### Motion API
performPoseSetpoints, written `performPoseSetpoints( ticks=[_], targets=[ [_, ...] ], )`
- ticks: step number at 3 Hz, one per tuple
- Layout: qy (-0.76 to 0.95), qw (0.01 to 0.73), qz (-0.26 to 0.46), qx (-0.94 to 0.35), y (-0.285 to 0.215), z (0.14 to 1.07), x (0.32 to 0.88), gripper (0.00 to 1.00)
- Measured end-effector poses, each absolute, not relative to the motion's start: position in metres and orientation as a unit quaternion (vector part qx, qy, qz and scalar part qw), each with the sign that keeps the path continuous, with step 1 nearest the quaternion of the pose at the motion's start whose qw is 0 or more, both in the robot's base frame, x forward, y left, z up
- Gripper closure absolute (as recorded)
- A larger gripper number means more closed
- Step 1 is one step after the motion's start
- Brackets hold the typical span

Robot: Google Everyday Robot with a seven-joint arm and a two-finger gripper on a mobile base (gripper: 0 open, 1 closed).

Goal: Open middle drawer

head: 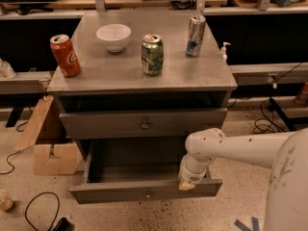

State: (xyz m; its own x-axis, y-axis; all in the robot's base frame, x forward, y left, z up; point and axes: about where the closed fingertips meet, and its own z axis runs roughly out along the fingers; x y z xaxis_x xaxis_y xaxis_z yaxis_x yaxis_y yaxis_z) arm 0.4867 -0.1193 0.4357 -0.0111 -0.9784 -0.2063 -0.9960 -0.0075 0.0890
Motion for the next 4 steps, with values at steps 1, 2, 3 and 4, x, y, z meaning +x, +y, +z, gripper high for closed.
performPoseSetpoints(
  ticks=[1,2,3,4],
  targets=[
    [0.701,0.04,0.115,-0.703,-0.1173,0.4353,0.4828,1.0],
    [0.701,0.04,0.115,-0.703,-0.1176,0.4353,0.4828,1.0],
    [0.701,0.04,0.115,-0.703,-0.1176,0.4353,0.4828,1.0],
    [0.701,0.04,0.115,-0.703,-0.1176,0.4352,0.4828,0.98]
  ],
)
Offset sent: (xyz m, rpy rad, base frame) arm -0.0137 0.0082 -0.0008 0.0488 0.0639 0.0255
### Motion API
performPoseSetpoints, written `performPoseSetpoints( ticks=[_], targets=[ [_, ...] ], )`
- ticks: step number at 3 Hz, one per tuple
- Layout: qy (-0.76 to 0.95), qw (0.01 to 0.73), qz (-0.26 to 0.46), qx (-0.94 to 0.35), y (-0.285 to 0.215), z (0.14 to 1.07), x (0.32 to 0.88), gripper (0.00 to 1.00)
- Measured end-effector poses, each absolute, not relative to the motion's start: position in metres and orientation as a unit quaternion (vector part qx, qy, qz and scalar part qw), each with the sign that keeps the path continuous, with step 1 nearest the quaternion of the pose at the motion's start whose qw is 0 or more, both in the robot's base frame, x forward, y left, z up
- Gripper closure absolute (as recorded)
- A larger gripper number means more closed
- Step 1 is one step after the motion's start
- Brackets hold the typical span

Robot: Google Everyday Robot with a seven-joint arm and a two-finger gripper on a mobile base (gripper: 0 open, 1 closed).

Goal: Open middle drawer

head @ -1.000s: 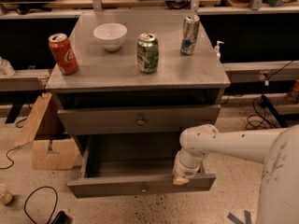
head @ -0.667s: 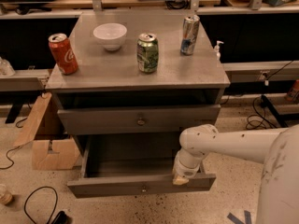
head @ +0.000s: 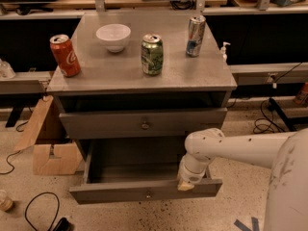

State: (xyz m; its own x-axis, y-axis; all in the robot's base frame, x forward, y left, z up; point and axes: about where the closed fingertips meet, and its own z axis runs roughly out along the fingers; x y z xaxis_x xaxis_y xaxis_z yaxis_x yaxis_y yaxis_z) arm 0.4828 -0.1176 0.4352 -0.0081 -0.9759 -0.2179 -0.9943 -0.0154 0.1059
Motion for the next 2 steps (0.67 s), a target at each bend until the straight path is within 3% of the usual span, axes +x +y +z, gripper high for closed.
performPoseSetpoints(
  ticks=[2],
  targets=[
    [0.7,0.039,0.116,-0.703,-0.1175,0.4346,0.4823,0.53]
  ],
)
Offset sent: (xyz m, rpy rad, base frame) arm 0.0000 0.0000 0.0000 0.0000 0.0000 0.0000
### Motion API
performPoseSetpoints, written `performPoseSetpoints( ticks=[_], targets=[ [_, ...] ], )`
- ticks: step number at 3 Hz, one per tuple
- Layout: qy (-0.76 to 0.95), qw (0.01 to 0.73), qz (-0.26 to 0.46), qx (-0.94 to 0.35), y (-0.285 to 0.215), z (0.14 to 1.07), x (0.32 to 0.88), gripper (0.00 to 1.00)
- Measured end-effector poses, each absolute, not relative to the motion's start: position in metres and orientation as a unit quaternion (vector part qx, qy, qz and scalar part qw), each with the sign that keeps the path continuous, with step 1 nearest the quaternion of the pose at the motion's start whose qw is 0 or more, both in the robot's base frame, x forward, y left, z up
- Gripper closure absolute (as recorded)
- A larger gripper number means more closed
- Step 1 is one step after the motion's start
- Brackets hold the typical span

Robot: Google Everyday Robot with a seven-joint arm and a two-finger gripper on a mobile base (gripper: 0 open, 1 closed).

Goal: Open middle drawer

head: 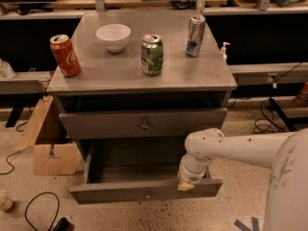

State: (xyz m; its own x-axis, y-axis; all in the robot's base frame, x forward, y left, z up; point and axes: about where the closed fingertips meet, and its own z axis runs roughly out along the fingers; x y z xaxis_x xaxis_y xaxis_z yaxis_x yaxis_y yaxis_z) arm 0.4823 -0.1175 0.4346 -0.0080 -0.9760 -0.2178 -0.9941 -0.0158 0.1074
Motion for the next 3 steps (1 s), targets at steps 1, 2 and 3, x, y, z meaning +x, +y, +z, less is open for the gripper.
performPoseSetpoints(
  ticks=[1,2,3],
  targets=[
    [0.7,0.039,0.116,-0.703,-0.1175,0.4346,0.4822,0.29],
    [0.7,0.038,0.117,-0.703,-0.1173,0.4333,0.481,0.06],
    [0.699,0.035,0.106,-0.707,-0.1209,0.4433,0.4823,0.0]
  ],
)
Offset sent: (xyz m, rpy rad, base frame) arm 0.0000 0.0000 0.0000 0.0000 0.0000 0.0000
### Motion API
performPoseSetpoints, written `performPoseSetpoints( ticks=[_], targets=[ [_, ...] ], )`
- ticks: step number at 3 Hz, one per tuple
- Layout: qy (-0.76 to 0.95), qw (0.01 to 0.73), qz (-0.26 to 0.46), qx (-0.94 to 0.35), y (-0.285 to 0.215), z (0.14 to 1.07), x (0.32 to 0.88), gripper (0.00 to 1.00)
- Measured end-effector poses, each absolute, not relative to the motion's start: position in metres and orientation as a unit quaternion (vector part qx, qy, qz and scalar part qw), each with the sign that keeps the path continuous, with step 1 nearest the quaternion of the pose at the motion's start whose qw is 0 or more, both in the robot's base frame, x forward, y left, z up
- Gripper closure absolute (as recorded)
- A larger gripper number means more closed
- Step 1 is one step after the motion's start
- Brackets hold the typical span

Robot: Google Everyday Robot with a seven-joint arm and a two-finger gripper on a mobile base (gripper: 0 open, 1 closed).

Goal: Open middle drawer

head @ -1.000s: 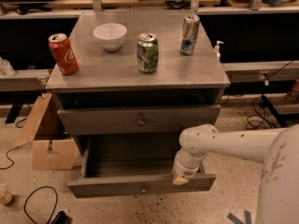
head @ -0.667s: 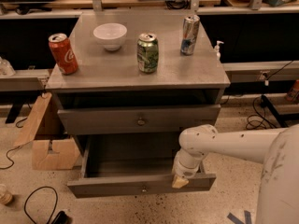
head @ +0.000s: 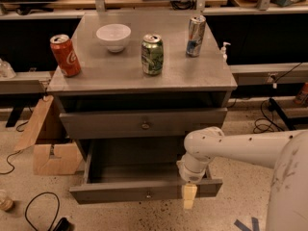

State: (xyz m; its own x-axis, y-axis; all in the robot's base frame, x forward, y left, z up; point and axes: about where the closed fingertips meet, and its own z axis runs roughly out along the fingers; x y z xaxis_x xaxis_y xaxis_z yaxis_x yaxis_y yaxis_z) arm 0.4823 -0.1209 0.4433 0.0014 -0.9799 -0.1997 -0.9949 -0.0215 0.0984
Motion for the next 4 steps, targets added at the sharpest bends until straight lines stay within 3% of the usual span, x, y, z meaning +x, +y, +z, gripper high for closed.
performPoseSetpoints(
  ticks=[1,4],
  targets=[
    [0.697,0.034,0.07,-0.713,-0.128,0.47,0.489,0.18],
    [0.675,0.093,-0.01,-0.732,-0.143,0.502,0.545,0.87]
  ],
)
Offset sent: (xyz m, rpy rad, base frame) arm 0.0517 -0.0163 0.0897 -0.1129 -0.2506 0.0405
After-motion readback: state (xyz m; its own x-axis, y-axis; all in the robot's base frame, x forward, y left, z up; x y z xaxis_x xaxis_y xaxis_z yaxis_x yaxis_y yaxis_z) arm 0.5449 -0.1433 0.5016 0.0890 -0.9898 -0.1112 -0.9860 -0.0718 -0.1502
